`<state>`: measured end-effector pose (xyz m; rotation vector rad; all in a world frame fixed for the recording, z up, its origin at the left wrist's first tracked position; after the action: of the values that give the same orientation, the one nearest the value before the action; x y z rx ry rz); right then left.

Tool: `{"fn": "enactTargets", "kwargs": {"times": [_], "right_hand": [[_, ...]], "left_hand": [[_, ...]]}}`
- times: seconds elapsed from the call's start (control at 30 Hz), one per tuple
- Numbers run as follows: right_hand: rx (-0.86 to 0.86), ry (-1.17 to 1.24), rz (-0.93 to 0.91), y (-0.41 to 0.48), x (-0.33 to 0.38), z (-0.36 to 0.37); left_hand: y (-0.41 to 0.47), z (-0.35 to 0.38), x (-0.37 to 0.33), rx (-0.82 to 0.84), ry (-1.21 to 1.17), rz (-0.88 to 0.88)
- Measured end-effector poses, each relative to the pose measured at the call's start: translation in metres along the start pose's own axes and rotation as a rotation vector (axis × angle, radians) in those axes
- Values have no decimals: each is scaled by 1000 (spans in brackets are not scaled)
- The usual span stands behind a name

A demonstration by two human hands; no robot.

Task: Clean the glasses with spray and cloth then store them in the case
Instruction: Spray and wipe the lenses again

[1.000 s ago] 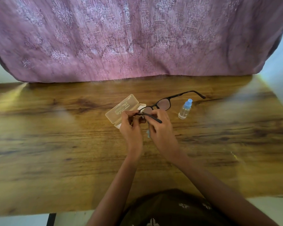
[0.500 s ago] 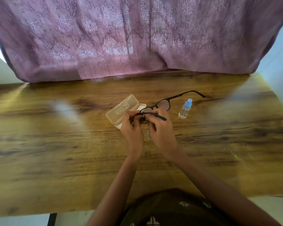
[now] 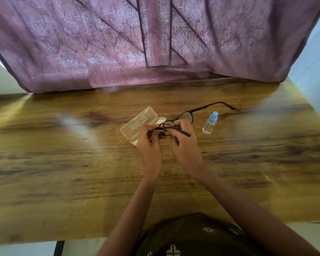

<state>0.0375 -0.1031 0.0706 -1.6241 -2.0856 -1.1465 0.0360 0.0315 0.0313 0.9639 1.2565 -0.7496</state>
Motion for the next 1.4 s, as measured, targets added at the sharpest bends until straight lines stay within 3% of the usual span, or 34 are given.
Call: {"fn": "enactTargets", "kwargs": {"times": [0.1,0.3,0.53,0.73,1.03,1.27,1.4], "right_hand": [[13,60,3,-2,0,1],[-120,55,-36,5,6,-18],[13,-100,-16,0,-1,-2],[72,-21,-58,-7,10,6],[-74,57,-78,-3,7,-18],[54,-24,-114,-8,18,-3],[35,-8,-124,-9,20,-5]], "left_hand": [[0,1,2,23,-4,-2],[1,-1,2,14,-1,6],[4,-6,1,-28,-1,-1],[4,-10,-1,-51,14,-7],[5,-8,-4,-47,-2,4],[5,-6,-1,-41,15,4],[3,-7,1,-19,4,1]]}}
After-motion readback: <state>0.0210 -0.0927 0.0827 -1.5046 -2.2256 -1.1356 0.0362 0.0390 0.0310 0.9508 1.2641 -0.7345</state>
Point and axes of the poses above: each hand's wrist, its own y-axis towards the middle knuckle, its own z-axis out of the palm, x = y × z, the point moved 10 cm from there along y, towards the middle knuckle, and after that the axes turned 1 degree about y, right-handed, at the moved point
